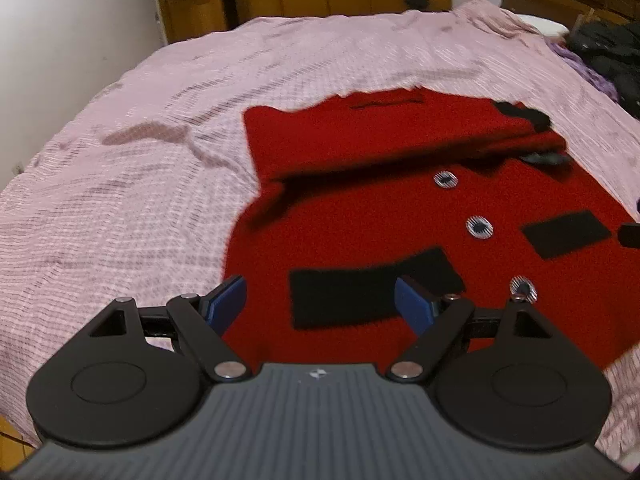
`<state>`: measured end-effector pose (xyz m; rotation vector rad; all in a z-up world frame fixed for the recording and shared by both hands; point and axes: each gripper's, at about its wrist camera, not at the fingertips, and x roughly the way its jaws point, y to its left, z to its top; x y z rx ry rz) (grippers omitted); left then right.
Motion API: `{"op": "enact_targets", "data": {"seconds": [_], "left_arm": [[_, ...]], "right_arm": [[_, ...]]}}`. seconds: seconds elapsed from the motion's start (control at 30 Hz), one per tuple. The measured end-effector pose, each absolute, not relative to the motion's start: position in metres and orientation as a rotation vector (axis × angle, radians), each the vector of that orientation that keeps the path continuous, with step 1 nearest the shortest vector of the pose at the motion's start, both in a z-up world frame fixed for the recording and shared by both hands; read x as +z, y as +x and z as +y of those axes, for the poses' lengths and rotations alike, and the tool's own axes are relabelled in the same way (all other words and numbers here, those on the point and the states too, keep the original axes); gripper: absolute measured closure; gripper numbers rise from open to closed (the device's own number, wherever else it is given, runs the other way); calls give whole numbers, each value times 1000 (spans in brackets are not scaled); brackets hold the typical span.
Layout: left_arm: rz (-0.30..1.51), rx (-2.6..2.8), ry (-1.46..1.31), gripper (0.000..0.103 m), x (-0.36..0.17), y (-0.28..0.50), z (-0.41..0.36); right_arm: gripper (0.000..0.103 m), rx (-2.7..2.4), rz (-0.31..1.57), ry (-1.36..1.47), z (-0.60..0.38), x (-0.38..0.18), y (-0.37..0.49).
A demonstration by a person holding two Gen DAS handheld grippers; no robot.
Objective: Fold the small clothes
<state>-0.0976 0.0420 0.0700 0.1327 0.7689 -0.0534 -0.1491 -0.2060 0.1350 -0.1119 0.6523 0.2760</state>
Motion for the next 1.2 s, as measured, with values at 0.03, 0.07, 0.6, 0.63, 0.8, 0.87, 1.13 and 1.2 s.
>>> {"op": "enact_targets", "data": {"seconds": [0.03, 0.07, 0.6, 0.63, 0.8, 0.87, 1.13, 1.2], "left_arm": [[771, -62, 135, 17, 68, -100, 40], [774, -71, 138, 17, 66, -103, 38], [842, -255, 243, 17, 39, -146, 5], [846, -265, 253, 17, 37, -148, 3], [867, -313, 254, 17, 28, -152, -4], [866, -323, 246, 17, 27, -153, -5], [857, -334, 246, 17, 26, -150, -6], [852, -344, 245, 17, 27, -150, -6]], "right_arm": [[40, 280, 652, -130, -203, 133, -153], [40, 287, 654, -147, -201, 131, -157], [25, 393, 727, -329, -170, 106, -188], [24, 402, 726, -349, -168, 105, -190], [24, 443, 758, -430, -159, 96, -196], [24, 462, 788, -453, -155, 90, -197], [20, 444, 741, -631, -127, 73, -205], [20, 423, 700, -660, -122, 74, -207]]}}
